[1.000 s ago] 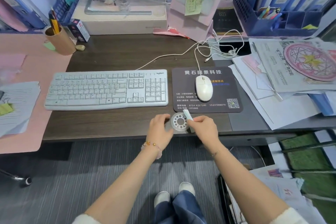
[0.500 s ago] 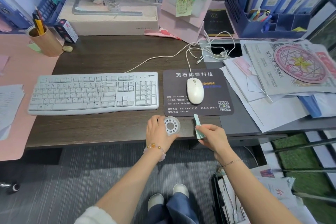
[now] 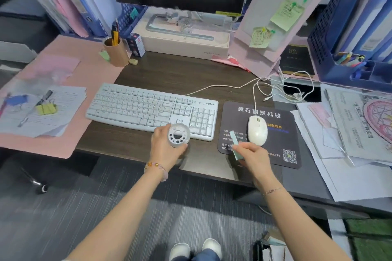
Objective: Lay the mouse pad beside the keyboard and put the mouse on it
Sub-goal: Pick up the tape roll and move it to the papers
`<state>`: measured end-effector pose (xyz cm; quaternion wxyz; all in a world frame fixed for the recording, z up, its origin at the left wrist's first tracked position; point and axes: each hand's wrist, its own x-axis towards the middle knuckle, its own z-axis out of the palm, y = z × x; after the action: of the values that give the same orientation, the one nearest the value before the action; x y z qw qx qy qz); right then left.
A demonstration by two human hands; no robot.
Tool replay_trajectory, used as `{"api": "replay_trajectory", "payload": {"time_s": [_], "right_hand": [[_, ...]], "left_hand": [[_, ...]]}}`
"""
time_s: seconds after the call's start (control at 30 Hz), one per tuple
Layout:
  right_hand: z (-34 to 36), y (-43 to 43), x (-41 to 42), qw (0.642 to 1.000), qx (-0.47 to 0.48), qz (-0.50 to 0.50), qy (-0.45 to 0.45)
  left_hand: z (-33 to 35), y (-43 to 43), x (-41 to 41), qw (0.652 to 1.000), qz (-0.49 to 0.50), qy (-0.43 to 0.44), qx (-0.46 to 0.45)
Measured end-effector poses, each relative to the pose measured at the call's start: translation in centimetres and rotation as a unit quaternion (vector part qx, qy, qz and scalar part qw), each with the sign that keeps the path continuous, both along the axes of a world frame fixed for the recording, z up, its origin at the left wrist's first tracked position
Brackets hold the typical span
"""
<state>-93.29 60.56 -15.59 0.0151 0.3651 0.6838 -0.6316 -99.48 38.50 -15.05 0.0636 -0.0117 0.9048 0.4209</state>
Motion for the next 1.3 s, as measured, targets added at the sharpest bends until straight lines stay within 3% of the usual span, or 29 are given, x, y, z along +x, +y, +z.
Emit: {"api": "replay_trajectory", "payload": {"time_s": [0.3,0.67,0.97,1.3], "right_hand": [[3.6,-10.1,-7.1,0.986,0.048,0.154,0.047],[3.0,-31.9,-15.3,0.97,0.105,0.214,0.057],[2.9,-44.6,-22.2,0.977,0.094,0.19,0.026],[0.5,-46.4,-32.6,0.977,0.171,0.128,-0.021]], "left_hand": [[4.0,-10.1,-0.7,0.991,0.117,0.052,0.028],[5.6,-35.7,-6.2,0.977,0.211,0.036,0.01],[4.9,-46.8,-15.0,0.989,0.148,-0.004,-0.014],[1.3,-42.6,-29.6,0.997,-0.027,-0.041,-0.061]]}}
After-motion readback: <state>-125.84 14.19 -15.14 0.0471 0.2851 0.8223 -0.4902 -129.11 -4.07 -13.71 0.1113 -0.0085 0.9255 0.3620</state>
